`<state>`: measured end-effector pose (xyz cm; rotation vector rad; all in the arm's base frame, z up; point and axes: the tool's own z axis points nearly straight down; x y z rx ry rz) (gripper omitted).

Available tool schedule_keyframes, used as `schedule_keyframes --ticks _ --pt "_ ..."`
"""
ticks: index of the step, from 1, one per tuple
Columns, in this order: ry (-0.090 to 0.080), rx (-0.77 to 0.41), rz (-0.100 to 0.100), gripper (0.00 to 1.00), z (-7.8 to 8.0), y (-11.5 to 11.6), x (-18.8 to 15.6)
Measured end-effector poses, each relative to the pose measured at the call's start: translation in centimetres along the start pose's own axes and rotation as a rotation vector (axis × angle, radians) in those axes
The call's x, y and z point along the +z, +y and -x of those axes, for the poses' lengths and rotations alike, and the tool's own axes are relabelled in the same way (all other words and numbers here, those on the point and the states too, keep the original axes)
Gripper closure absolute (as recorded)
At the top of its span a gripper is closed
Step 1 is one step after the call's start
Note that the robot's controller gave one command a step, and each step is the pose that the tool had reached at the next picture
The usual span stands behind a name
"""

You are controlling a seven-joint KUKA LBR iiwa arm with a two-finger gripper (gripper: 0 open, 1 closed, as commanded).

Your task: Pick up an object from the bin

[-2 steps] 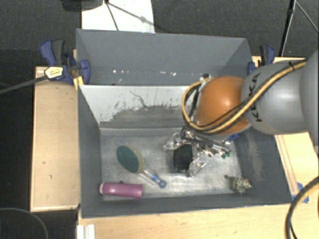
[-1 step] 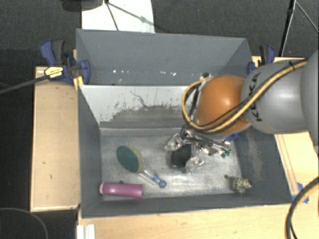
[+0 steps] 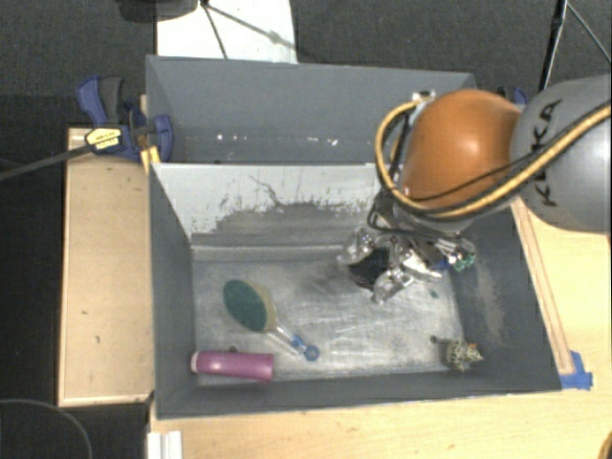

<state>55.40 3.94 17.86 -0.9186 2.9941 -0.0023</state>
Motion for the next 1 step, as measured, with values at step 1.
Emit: schedule_keyframes --ticks 1 --pt "0.005 0.003 0.003 1.0 0.06 -0.02 -0.06"
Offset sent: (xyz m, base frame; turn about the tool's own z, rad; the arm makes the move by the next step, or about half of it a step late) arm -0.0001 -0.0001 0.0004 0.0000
